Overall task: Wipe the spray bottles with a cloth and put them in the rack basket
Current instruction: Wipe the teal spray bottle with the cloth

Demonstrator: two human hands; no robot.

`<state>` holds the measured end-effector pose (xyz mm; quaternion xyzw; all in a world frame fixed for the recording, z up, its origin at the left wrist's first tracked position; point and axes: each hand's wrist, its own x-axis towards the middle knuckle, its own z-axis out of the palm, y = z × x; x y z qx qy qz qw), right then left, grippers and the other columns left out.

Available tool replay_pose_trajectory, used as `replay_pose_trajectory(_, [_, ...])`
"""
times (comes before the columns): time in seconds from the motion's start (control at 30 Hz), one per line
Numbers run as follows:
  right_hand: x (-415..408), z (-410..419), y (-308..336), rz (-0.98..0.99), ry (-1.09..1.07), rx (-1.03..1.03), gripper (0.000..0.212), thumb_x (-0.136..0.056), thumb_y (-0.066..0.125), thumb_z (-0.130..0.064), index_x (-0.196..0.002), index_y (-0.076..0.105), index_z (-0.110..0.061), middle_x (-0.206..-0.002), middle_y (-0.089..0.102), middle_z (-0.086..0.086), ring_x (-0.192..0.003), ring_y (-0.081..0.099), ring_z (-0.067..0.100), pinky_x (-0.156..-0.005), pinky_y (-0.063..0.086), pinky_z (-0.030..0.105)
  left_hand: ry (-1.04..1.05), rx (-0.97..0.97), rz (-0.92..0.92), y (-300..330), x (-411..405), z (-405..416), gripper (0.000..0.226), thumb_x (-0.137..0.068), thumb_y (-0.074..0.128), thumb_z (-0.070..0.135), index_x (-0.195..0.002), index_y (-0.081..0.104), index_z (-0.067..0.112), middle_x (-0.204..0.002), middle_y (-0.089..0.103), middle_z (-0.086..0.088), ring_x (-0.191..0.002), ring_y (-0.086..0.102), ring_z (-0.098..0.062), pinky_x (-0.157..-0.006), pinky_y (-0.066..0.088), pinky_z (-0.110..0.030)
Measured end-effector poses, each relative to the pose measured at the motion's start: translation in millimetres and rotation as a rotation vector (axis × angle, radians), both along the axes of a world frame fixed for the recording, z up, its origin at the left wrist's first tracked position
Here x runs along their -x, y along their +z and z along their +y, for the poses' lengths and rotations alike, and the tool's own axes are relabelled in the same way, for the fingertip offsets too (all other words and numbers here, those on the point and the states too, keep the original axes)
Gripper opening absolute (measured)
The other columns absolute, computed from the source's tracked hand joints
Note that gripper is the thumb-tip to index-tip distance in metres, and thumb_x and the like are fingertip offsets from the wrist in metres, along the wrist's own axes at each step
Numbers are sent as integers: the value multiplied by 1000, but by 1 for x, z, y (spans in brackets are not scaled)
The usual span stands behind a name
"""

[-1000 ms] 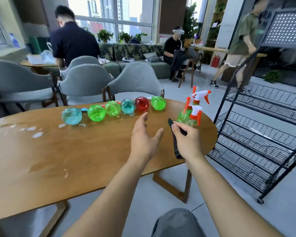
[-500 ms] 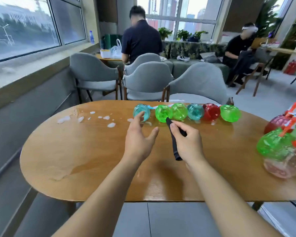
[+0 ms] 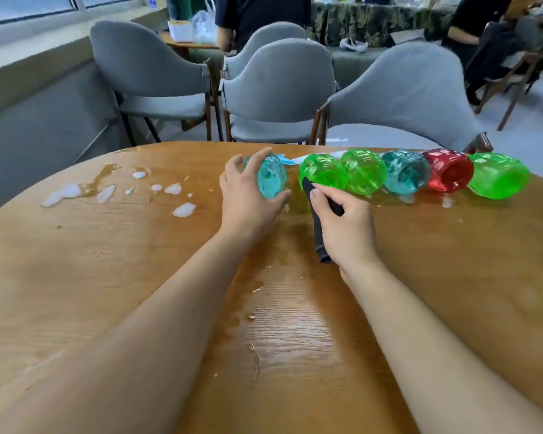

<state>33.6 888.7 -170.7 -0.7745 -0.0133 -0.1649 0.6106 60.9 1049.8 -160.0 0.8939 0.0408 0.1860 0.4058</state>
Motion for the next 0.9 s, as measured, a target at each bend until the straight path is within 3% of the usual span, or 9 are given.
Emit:
replay_pose_trajectory(0.27, [-7,-1,0,-2,23,-35,25,-103,67,-32,-124,77,-25,-120,76,-15,-116,67,1,-108,54,38,64,4,-20,-4,-24,2,85,-84,91,31,-153,43,39,-152,47,-7,-139,50,-26,-110,46,-34])
replay_pose_trajectory(0.37, [3,-1,8,-5,27,-48,24,-103,67,-33,-124,77,-27,-120,76,-16,-116,67,0,-108,54,38,77,75,-39,9,-10,8,82,-87,88,29,-155,43,35,-147,53,-5,-132,53,-20,-103,42,-25])
replay_pose_trajectory(0.43, [12,-2,16,-6,22,-65,23,-103,67,-32,-122,78,-27,-117,76,-18,-114,68,-1,-107,55,38,87,151,-98,23,6,13,81,-87,88,30,-154,44,34,-144,57,-2,-126,53,-14,-108,48,-28])
replay_pose_trajectory(0.57, [43,3,36,-11,56,-123,19,-103,67,-30,-118,79,-31,-109,76,-25,-109,68,-6,-103,56,31,22,511,-207,50,57,15,70,-89,87,30,-148,51,35,-133,63,8,-117,64,-6,-104,54,-24])
replay_pose_trajectory(0.67, [75,13,44,-4,101,-216,15,-104,67,-27,-108,77,-38,-102,78,-26,-101,71,-4,-93,56,27,-48,1030,-191,64,107,4,63,-88,88,32,-142,56,32,-130,71,1,-118,73,-18,-98,62,-44])
replay_pose_trajectory(0.73, [98,20,46,-3,97,-303,14,-102,67,-33,-110,78,-36,-109,79,-17,-105,72,5,-94,56,34,-95,1253,-135,70,138,-5,65,-87,85,39,-144,57,21,-130,75,-4,-118,74,-21,-99,61,-47])
replay_pose_trajectory(0.83, [128,28,48,-62,67,-419,26,-96,67,-42,-116,78,-32,-119,77,-12,-118,70,11,-106,54,43,-199,1381,-45,68,178,-13,65,-88,77,46,-143,62,16,-134,74,-9,-110,74,-18,-102,56,-47])
replay_pose_trajectory(0.9, [143,32,50,-105,59,-472,28,-92,67,-42,-115,77,-30,-119,78,-9,-118,70,13,-106,54,43,-260,1385,-3,61,196,-12,70,-88,84,46,-145,61,14,-138,72,-12,-114,72,-22,-98,55,-44])
